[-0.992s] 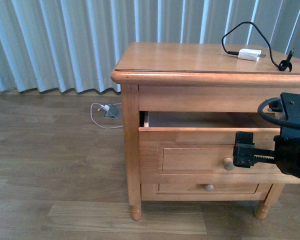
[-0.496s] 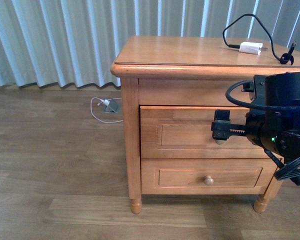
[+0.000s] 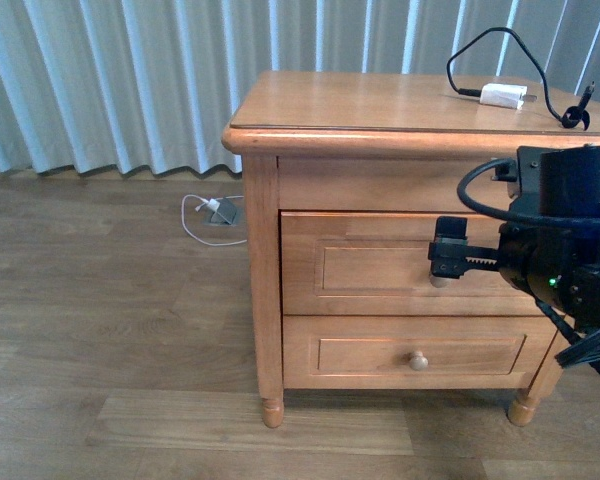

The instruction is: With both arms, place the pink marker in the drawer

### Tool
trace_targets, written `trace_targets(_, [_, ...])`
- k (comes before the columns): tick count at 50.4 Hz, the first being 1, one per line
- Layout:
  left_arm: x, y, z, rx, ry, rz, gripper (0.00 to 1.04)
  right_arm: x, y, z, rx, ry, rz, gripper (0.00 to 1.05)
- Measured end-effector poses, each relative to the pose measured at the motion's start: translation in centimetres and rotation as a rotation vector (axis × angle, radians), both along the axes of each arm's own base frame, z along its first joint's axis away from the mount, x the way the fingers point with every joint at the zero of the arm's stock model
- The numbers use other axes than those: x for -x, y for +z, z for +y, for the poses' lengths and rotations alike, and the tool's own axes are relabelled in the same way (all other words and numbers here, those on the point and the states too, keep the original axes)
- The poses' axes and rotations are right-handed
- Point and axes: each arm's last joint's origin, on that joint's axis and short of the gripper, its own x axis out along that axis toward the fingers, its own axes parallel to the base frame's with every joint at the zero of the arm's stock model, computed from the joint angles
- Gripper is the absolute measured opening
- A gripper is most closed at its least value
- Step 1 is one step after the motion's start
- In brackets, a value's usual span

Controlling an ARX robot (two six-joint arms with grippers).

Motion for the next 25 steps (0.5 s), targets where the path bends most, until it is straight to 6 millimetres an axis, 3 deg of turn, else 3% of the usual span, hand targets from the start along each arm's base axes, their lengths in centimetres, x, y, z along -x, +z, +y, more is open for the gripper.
trace_targets(13, [0.0, 0.0, 0.0, 0.0, 0.0, 0.0, 0.99, 4.4, 4.2, -0.3, -0.069, 0.033, -0.025, 0.96])
trace_targets(22, [0.0, 0.0, 0.0, 0.0, 0.0, 0.0, 0.99, 9.6, 6.9, -0.5, -0.122, 0.076, -0.003, 0.96])
trace_targets(25, [0.0, 0.0, 0.0, 0.0, 0.0, 0.0, 0.99, 12.1, 8.0, -0.6, -0.136, 0.099, 0.005, 0.96])
